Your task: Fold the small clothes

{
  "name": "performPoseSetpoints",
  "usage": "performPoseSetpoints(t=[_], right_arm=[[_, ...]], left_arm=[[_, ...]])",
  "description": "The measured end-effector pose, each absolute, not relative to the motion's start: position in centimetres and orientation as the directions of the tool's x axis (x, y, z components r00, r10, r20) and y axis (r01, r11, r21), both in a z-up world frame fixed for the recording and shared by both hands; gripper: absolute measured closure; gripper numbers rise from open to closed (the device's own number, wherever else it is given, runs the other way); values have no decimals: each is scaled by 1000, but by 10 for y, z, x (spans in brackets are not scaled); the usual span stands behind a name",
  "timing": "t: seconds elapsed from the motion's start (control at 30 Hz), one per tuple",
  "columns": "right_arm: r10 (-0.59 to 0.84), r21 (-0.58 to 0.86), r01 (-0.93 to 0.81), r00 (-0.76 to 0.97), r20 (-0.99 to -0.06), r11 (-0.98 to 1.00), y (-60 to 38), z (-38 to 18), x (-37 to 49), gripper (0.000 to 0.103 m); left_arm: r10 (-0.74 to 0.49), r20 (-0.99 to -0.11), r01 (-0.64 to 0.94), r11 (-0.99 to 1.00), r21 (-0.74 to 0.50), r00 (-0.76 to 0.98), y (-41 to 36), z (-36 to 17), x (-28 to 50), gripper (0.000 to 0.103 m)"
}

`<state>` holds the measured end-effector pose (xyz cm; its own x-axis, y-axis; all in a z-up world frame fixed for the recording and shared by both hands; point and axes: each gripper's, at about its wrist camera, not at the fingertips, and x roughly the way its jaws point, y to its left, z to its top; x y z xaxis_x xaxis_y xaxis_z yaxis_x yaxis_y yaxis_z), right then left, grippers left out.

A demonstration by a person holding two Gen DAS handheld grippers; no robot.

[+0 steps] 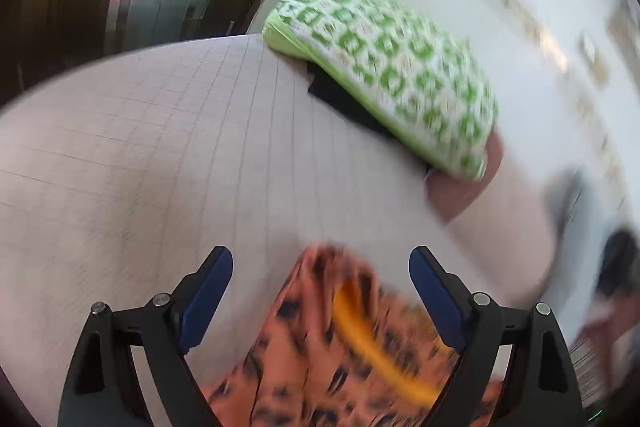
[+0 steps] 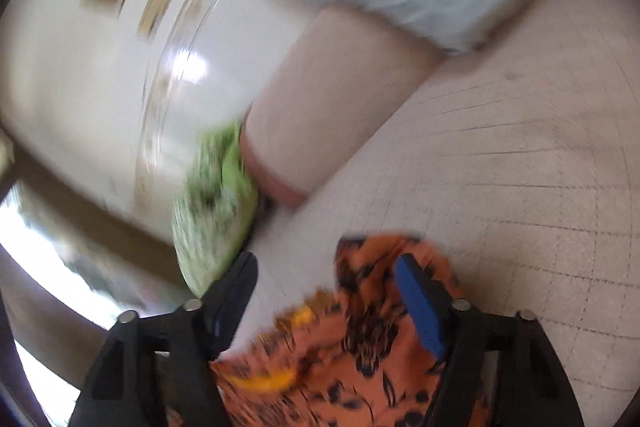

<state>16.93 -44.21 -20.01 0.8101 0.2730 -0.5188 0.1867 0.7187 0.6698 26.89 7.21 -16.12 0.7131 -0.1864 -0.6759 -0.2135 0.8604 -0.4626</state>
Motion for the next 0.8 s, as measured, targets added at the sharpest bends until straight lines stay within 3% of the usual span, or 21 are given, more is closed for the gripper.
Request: performPoseSetpoints(t=[0.1,0.23,0.37,0.53,0.7,0.8], right_arm=[[390,561,67,651,-651,825,-361,-207,196,67],[422,468,-35,496,-759,883,-286,-235,206,67],[344,369,-31,444,-828,929,-262,-259,226,66],[259,325,38,521,-813,945,-274,-258,300,68],[183,387,224,607,-773,894,-308,-241,356,65],[288,416,65,624,-727,907,-269,-221,350,66]], left_arm=[[-222,-740,-136,911,-390,635,32,-173,250,13],[-172,-847,-114,958,-262,504,2,-210,232,13],[-184,-881,-118,959,-258,436,9,-230,241,13],[-206,-883,-104,956,-273,421,16,-233,268,13],[-243,-855,-126,934,-333,457,37,-226,284,13],[-146,-844,-176,946,-271,517,54,-217,285,13]])
